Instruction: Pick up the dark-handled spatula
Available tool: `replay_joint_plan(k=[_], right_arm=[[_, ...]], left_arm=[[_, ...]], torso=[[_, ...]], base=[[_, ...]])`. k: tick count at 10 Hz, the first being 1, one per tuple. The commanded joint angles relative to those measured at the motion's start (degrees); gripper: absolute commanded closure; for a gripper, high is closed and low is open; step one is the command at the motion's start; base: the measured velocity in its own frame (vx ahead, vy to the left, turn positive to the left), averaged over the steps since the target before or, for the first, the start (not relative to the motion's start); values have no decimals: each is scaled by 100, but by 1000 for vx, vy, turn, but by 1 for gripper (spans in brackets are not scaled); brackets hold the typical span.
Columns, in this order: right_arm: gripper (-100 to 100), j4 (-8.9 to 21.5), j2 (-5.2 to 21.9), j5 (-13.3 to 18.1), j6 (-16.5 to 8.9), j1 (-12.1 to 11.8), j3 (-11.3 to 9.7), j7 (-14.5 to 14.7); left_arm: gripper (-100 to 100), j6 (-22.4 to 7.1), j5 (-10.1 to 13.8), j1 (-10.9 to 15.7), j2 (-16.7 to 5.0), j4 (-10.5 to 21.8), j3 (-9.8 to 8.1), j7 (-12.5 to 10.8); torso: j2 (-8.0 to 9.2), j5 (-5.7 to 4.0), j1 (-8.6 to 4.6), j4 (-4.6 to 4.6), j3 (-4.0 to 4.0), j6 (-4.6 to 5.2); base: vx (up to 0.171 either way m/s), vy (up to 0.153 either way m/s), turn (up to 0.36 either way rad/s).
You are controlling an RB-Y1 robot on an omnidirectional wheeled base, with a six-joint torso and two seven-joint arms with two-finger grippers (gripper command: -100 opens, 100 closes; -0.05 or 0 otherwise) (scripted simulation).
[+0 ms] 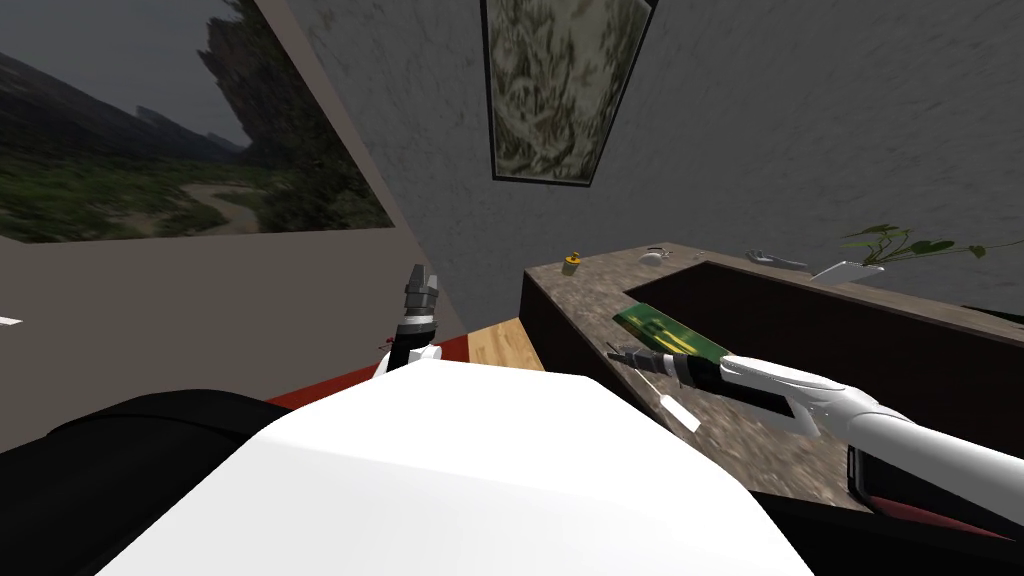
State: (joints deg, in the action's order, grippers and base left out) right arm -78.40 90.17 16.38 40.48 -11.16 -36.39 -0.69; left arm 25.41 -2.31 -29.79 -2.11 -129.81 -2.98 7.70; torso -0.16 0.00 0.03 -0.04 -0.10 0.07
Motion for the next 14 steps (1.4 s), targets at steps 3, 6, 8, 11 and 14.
replay_joint_plan(k=[3, 6, 8, 11, 14], right_arm=[[-100, 267, 537, 144, -59, -36, -511, 261], [-100, 400, 800, 269, -108, -105, -936, 459], [-100, 438, 877, 329, -132, -150, -1141, 556], [0, 481, 879, 312, -111, -193, -1190, 630], [-100, 1105, 403, 867, 356, -198, -658, 498]], left_arm=[[0, 0, 0, 0, 0, 0, 0, 0], [0, 0, 0, 0, 0, 0, 0, 0], [0, 0, 0, 0, 0, 0, 0, 0], [0, 0, 0, 1, 0, 0, 0, 0], [0, 0, 0, 1, 0, 0, 0, 0]], torso=[[3, 0, 1, 1, 2, 2], [0, 0, 6, 0, 0, 1], [7, -1, 1, 2, 4, 1], [15, -1, 2, 3, 8, -2], [37, -1, 5, 8, 21, -1]], base=[[51, 1, -28], [56, 10, -45], [35, 2, -50], [15, 4, -22], [-61, 17, 162]])
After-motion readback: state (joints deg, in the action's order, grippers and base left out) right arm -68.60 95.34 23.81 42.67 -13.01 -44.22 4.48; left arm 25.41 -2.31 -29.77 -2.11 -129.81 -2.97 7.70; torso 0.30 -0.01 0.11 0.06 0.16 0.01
